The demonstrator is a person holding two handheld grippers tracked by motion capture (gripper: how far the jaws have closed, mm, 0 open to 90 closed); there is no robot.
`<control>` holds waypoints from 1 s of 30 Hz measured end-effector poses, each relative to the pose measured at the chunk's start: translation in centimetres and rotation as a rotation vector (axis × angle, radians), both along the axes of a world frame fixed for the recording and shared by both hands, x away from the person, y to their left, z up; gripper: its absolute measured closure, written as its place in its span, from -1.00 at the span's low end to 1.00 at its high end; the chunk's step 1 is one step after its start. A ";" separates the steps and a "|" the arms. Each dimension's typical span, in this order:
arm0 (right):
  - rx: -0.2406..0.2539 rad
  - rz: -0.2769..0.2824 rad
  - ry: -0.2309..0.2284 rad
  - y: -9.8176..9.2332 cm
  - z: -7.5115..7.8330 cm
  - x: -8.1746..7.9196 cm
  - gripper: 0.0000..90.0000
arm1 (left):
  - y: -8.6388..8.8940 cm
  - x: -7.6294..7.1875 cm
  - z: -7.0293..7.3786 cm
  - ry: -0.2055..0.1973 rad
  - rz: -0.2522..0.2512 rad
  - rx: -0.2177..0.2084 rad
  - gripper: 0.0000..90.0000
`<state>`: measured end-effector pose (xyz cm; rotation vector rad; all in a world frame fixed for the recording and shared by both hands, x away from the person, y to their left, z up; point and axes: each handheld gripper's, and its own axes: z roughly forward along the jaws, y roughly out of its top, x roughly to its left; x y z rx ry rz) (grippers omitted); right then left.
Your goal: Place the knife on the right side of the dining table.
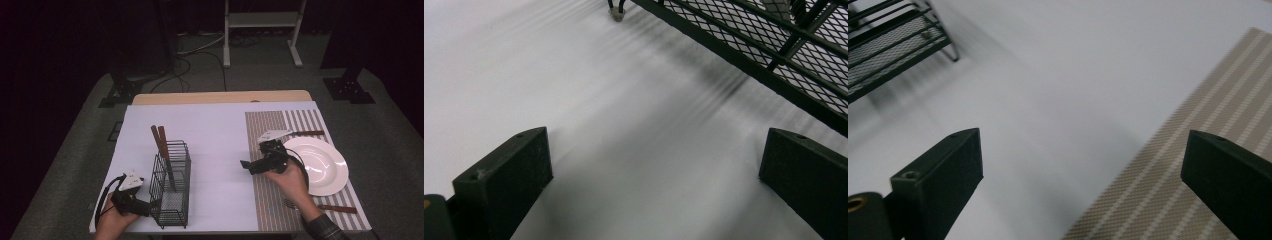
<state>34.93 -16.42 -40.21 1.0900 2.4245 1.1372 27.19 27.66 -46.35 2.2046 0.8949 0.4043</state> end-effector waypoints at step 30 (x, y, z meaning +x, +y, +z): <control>-0.149 0.265 0.050 7.2 -5.3 -3.3 -0.95 | 0.0 0.0 0.0 0.000 -0.001 0.001 -1.00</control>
